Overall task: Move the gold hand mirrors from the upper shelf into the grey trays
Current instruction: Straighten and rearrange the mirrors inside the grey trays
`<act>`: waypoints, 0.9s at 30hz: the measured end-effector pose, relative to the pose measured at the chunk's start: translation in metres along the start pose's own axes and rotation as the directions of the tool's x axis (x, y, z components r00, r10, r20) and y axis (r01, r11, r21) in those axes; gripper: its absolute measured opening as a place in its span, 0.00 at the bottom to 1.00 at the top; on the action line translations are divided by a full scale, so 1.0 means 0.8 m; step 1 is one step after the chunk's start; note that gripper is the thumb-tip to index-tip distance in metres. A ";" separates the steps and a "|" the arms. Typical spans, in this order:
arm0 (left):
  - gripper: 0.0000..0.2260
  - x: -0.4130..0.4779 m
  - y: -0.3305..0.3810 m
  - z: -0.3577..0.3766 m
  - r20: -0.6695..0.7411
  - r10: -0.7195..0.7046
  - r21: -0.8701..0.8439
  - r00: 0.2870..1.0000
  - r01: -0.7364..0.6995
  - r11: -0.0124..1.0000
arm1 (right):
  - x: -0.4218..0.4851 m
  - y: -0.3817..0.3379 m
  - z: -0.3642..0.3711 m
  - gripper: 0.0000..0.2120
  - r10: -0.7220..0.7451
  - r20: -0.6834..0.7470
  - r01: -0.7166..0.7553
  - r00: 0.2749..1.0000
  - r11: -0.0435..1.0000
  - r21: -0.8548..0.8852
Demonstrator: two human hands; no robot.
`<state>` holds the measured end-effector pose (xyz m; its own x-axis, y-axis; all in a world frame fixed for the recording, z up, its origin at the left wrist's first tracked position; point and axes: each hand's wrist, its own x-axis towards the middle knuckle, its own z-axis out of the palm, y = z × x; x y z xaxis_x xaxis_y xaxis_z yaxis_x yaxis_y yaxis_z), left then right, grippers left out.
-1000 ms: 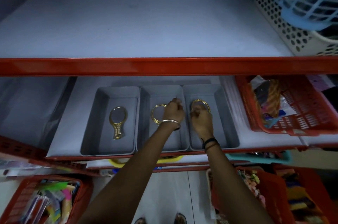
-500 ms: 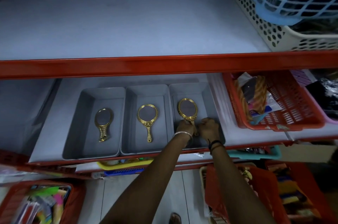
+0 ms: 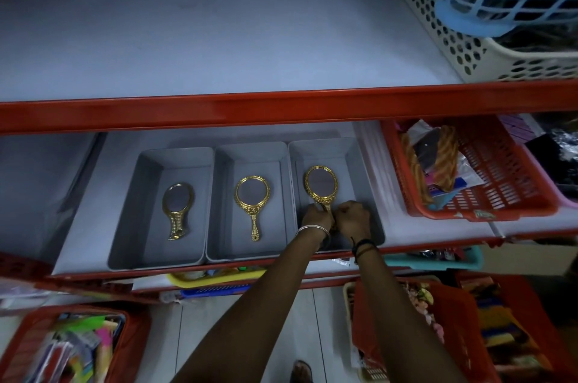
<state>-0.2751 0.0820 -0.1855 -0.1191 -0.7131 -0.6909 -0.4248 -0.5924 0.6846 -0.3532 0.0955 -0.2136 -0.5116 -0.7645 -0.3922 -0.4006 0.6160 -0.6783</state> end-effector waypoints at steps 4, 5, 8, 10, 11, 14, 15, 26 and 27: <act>0.16 -0.001 0.000 -0.001 -0.018 0.018 0.025 1.000 -0.017 1.000 | 0.000 -0.001 0.000 0.13 -0.005 0.000 0.005 1.000 1.000 -0.021; 0.16 0.000 0.000 -0.001 -0.024 0.023 0.036 0.999 -0.022 0.999 | 0.000 -0.002 0.000 0.15 -0.002 -0.007 0.002 1.000 1.000 -0.027; 0.14 -0.001 -0.002 -0.005 -0.041 0.083 0.071 0.996 -0.080 0.994 | -0.005 -0.007 -0.003 0.09 -0.005 -0.052 0.004 0.999 1.000 -0.024; 0.15 -0.004 -0.003 -0.013 -0.080 0.166 0.097 0.983 -0.158 0.983 | -0.012 -0.017 -0.005 0.07 -0.025 -0.112 0.025 0.993 1.000 0.000; 0.15 -0.007 -0.003 -0.019 -0.111 0.230 0.102 0.967 -0.219 0.970 | -0.015 -0.023 -0.005 0.09 -0.042 -0.156 0.043 0.987 0.999 0.002; 0.15 -0.017 -0.004 -0.054 -0.204 0.407 0.093 0.890 -0.397 0.913 | -0.027 -0.046 0.006 0.11 -0.157 -0.227 0.166 0.961 0.986 0.024; 0.15 -0.019 -0.006 -0.073 -0.249 0.440 0.081 0.862 -0.435 0.897 | -0.034 -0.059 0.015 0.11 -0.209 -0.211 0.221 0.955 0.975 0.037; 0.12 0.009 -0.090 -0.317 -0.552 0.296 0.253 0.779 -0.182 0.950 | -0.129 -0.172 0.194 0.10 -0.434 0.195 0.415 0.880 0.900 0.132; 0.13 0.017 -0.098 -0.331 -0.548 0.250 0.265 0.798 -0.118 0.957 | -0.131 -0.176 0.207 0.08 -0.420 0.230 0.406 0.878 0.908 0.107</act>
<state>-0.0058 0.0197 -0.1870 0.2906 -0.9228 -0.2530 -0.6304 -0.3836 0.6749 -0.1175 0.0574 -0.1796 -0.1063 -0.9736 -0.2022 -0.4903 0.2282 -0.8412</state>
